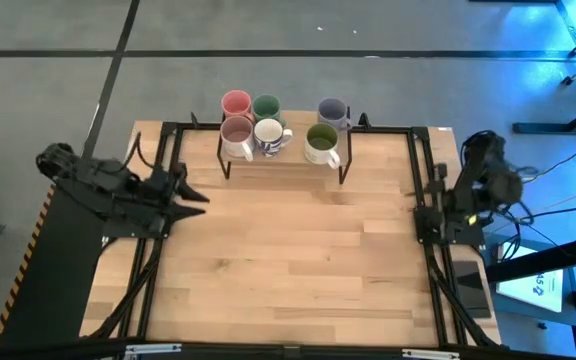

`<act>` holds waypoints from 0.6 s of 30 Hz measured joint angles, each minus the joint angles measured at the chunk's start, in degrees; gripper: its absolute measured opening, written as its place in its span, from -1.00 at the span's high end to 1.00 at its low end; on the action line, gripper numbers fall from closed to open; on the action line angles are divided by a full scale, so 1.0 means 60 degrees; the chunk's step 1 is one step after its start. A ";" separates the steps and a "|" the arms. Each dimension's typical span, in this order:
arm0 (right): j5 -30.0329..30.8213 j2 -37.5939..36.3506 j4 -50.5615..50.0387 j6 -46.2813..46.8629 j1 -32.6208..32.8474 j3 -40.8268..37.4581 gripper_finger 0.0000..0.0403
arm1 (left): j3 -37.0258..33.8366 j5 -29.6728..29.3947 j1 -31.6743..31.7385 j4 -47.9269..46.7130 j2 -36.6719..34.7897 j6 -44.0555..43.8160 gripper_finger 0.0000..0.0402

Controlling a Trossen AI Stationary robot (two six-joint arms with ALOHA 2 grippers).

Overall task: Place coffee mugs
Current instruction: Return to Home Position

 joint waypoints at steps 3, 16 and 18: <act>-0.0682 -0.0341 0.1924 -0.0626 -0.0004 -0.1242 0.25 | -0.2009 0.0511 -0.0009 0.1498 -0.1159 -0.0229 0.36; -0.0354 -0.1360 0.3768 -0.0885 -0.0007 -0.4449 0.25 | -0.6883 0.0425 -0.0002 0.4122 -0.4423 -0.0773 0.36; -0.0354 -0.1494 0.3883 -0.0843 -0.0009 -0.4892 0.25 | -0.6886 0.0018 0.0005 0.3942 -0.4421 -0.0687 0.36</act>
